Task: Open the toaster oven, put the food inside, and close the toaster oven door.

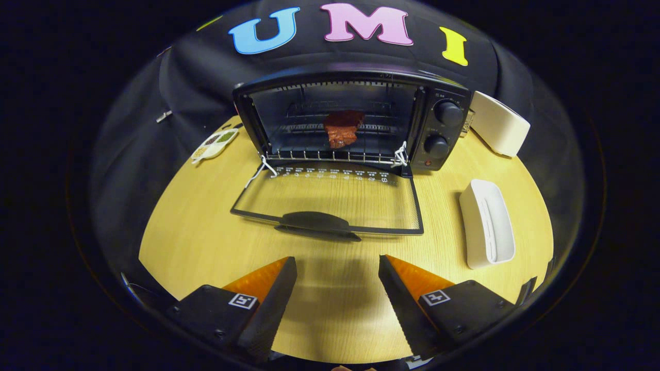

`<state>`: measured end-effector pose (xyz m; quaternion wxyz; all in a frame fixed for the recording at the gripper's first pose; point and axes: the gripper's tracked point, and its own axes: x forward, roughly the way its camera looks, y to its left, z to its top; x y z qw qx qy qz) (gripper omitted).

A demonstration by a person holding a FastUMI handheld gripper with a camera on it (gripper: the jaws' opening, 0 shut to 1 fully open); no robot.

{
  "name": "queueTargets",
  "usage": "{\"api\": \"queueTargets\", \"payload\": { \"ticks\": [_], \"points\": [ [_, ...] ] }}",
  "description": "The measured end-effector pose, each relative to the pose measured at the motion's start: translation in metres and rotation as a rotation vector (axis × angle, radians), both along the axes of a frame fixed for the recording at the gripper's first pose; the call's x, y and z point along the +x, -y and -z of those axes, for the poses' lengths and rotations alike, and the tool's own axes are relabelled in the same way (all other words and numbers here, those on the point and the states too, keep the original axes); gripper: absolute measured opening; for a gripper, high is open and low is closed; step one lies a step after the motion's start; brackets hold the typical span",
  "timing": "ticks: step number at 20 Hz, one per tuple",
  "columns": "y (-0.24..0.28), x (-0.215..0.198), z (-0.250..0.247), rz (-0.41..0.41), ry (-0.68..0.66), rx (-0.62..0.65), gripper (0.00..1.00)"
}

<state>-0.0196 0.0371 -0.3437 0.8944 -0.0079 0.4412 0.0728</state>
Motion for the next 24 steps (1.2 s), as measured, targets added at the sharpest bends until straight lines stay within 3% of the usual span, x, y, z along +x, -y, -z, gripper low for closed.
{"api": "queueTargets", "payload": {
  "ticks": [10,24],
  "points": [
    [0.006,0.025,0.043,0.015,-0.028,-0.092,0.99],
    [-0.007,0.049,0.033,-0.012,0.019,-0.086,0.97]
  ]
}}
